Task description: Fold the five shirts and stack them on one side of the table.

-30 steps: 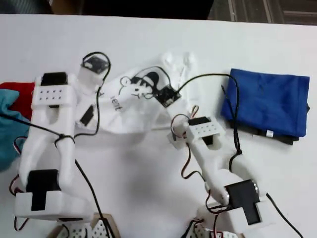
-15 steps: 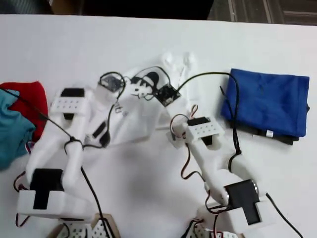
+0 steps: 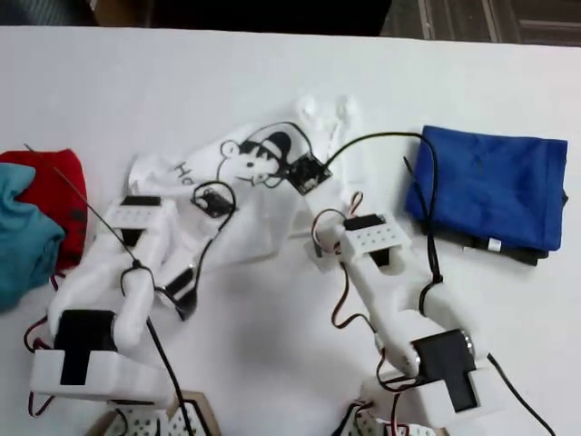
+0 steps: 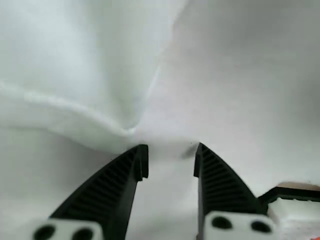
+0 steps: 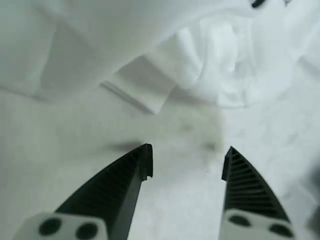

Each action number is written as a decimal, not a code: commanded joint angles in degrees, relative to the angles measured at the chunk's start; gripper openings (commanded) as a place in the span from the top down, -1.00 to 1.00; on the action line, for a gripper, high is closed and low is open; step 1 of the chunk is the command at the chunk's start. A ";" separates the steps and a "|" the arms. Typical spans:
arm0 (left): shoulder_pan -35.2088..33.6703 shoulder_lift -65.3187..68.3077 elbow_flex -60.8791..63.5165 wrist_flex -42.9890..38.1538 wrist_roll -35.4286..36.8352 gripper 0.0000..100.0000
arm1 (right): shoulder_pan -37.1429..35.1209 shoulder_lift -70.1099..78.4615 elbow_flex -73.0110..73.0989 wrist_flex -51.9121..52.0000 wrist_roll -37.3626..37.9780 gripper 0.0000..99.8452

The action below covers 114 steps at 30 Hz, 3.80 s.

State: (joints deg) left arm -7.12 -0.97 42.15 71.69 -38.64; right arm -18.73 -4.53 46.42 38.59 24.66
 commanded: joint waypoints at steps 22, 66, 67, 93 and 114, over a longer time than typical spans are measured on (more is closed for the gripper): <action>-0.09 -0.18 -5.14 -12.13 1.23 0.62 | -0.22 0.13 0.00 -0.84 -0.35 0.54; -12.40 -8.62 -15.69 -10.64 21.36 0.95 | -9.19 -5.23 -10.20 8.48 -12.75 0.53; -11.96 -8.62 -15.69 -12.04 21.98 0.95 | -10.59 -4.53 -10.20 8.48 -12.57 0.53; -10.99 -8.53 -1.89 -34.37 15.47 0.95 | -10.15 9.27 -16.00 -0.40 -6.86 0.54; -11.25 -8.62 2.33 -40.88 18.73 0.95 | -9.89 16.40 -19.69 -1.19 -7.03 0.97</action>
State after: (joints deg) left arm -17.85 -6.86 44.70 31.96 -20.35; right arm -28.92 11.74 28.31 37.01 17.45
